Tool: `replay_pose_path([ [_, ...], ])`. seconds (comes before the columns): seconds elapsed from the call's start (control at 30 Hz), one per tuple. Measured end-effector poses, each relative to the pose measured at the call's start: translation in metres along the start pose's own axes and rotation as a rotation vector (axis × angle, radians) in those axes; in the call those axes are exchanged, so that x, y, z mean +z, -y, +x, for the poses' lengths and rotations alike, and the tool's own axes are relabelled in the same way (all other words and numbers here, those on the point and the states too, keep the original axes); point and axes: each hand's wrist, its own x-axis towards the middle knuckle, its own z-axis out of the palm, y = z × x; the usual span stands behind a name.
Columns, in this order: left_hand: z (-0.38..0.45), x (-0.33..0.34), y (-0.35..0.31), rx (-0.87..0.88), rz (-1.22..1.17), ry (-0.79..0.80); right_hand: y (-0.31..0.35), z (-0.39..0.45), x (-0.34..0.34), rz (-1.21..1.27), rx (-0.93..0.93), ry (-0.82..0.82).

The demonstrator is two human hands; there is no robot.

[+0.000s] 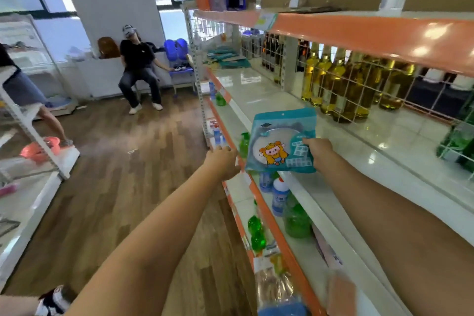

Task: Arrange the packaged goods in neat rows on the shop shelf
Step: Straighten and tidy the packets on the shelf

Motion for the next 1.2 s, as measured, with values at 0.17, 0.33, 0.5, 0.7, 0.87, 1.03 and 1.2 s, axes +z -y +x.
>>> replay_pose_path([
  [0.17, 0.045, -0.019, -0.011, 0.209, 0.039, -0.046, 0.007, 0.011, -0.018, 0.061, 0.018, -0.182],
  [0.33, 0.088, -0.040, -0.021, 0.371, 0.053, -0.103, 0.018, 0.015, -0.034, 0.133, 0.004, -0.313],
  [0.5, 0.111, -0.044, -0.040, 0.531, 0.080, -0.083, 0.012, 0.006, -0.050, 0.205, -0.016, -0.469],
  [0.7, 0.111, -0.023, -0.071, 0.708, 0.103, -0.024, -0.026, -0.026, -0.085, 0.189, 0.018, -0.668],
  [0.87, 0.096, -0.019, -0.110, 0.824, 0.112, -0.026, -0.046, -0.062, -0.115, 0.244, 0.044, -0.776],
  [1.03, 0.080, -0.026, -0.159, 0.909, 0.133, -0.101, -0.047, -0.086, -0.153, 0.270, 0.020, -0.887],
  [1.2, 0.059, -0.031, -0.195, 0.963, 0.147, -0.090, -0.045, -0.106, -0.185, 0.258, 0.024, -0.931],
])
